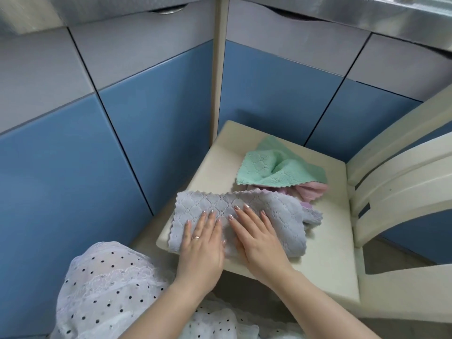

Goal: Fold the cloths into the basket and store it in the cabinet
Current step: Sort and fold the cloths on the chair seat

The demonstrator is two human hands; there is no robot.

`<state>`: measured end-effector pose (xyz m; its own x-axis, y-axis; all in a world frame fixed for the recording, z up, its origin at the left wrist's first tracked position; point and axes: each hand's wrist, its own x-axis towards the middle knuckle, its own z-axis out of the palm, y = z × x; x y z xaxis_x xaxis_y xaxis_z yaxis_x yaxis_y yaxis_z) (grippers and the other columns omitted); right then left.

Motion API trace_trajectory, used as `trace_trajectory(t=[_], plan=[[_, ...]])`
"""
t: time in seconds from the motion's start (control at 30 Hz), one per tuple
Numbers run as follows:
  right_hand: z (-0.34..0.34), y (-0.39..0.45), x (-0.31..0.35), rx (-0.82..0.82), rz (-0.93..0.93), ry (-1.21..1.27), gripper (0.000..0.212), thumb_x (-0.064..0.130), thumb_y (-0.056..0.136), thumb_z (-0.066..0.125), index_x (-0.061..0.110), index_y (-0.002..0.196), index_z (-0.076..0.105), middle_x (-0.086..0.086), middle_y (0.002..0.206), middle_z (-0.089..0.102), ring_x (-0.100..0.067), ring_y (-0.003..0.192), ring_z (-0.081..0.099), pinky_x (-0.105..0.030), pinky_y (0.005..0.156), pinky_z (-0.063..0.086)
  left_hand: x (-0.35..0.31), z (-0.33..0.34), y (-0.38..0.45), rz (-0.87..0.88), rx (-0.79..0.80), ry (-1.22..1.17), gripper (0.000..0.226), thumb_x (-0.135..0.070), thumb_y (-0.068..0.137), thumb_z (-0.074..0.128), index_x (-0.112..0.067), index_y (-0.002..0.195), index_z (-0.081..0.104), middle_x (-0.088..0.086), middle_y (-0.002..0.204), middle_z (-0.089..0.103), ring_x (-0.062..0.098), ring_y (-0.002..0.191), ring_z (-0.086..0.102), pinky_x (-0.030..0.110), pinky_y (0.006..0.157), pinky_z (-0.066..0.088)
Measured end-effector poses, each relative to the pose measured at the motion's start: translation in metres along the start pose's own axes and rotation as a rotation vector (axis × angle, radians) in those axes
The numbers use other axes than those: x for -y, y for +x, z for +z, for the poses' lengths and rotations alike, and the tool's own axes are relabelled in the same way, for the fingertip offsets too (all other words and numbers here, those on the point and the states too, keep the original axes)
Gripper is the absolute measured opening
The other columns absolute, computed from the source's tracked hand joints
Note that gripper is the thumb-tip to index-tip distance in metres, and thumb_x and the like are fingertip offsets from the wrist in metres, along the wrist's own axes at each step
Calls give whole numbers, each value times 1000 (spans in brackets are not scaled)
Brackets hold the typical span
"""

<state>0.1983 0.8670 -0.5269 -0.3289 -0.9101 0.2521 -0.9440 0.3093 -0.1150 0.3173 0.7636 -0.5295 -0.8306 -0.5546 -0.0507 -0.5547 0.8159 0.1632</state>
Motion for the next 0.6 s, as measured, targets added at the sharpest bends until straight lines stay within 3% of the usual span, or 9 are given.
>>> trace_trajectory(t=[0.07, 0.17, 0.3, 0.33, 0.4, 0.47, 0.53, 0.6], plan=[[3, 5, -4, 84, -31, -49, 44, 32, 93, 35, 20, 129, 57, -3, 139, 52, -25, 131, 45, -51, 104, 37, 3, 0, -6, -15, -41, 2, 55, -33, 91, 26, -10, 131, 56, 7, 142, 47, 25, 133, 42, 49, 112, 22], [5, 11, -10, 220, -18, -118, 50, 45, 92, 34, 25, 133, 53, -1, 141, 49, -21, 134, 42, -48, 108, 31, 7, 0, -10, -26, -23, 3, 55, -35, 91, 27, -10, 131, 55, 8, 142, 47, 26, 132, 42, 47, 110, 19], [7, 16, -17, 367, 58, -27, 62, 57, 92, 21, 30, 149, 22, 1, 158, 17, -17, 146, 12, -38, 117, -2, 9, -1, -10, -22, 4, 12, 56, -37, 91, 24, -13, 134, 52, 6, 143, 46, 24, 134, 40, 51, 108, 28], [8, 17, -17, 365, 61, 7, 63, 57, 93, 25, 30, 149, 19, 1, 158, 13, -17, 146, 9, -35, 118, -3, 10, -1, -9, -15, 13, 8, 56, -37, 91, 24, -13, 134, 52, 6, 143, 45, 24, 134, 40, 52, 107, 28], [2, 20, -17, 311, 36, 76, 58, 48, 91, 46, 22, 143, 39, -7, 152, 33, -24, 140, 30, -38, 117, 19, 15, 0, -6, 11, 58, 8, 56, -39, 95, 21, -16, 143, 39, 4, 153, 30, 22, 142, 24, 48, 114, 15], [-8, 26, -20, 121, -31, 66, 37, 28, 81, 68, 13, 114, 66, -10, 125, 62, -30, 113, 59, -40, 94, 48, 27, 3, 2, 81, 80, -3, 53, -40, 99, 15, -25, 151, 13, -1, 159, 0, 17, 146, -7, 40, 114, -12], [-17, 32, -29, -21, -33, -17, 24, 16, 71, 75, 14, 96, 73, -7, 111, 68, -28, 100, 65, -37, 81, 52, 39, 4, 11, 192, 70, 2, 51, -38, 101, 17, -32, 150, 7, -4, 159, -10, 15, 144, -17, 37, 111, -19], [-23, 44, -35, -18, -18, -90, 24, 14, 74, 72, 14, 99, 73, -6, 115, 67, -28, 108, 62, -39, 88, 49, 48, -3, 18, 274, 84, -4, 49, -38, 101, 23, -35, 149, 14, -6, 159, -7, 15, 145, -16, 38, 110, -21]])
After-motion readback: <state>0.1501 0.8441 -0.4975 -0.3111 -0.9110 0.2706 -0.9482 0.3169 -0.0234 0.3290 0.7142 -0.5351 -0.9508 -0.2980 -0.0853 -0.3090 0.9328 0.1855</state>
